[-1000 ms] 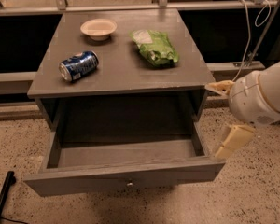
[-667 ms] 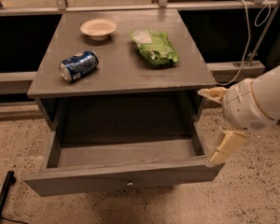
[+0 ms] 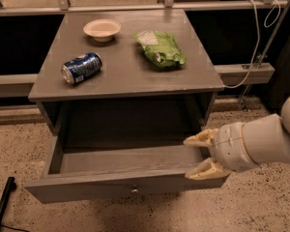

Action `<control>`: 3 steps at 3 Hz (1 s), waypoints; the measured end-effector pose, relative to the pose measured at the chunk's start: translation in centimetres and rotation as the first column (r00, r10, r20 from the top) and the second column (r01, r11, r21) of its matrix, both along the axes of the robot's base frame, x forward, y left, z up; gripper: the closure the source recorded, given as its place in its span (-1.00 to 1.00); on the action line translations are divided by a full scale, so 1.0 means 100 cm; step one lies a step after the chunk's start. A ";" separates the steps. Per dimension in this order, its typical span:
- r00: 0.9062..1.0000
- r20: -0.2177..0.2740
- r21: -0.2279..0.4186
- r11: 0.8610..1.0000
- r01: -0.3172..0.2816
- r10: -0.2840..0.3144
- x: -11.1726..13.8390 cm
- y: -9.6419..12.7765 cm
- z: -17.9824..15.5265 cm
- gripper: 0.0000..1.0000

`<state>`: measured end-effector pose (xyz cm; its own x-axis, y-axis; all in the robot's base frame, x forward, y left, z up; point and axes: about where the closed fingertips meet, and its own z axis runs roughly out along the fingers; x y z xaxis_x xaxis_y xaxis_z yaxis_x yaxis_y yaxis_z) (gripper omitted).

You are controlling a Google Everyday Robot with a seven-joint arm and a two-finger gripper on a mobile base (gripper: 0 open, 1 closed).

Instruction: Close top drawer

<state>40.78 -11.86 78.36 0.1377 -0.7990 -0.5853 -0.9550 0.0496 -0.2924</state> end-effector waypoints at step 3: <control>0.987 -0.159 -0.008 1.000 0.016 -0.017 -0.035 0.044 -0.152 1.00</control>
Offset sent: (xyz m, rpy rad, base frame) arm -0.0562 0.0569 -0.1879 -0.0453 0.2192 -0.0031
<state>37.24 -7.48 63.12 0.0300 -0.8046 -0.5930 -0.9885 0.0641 -0.1371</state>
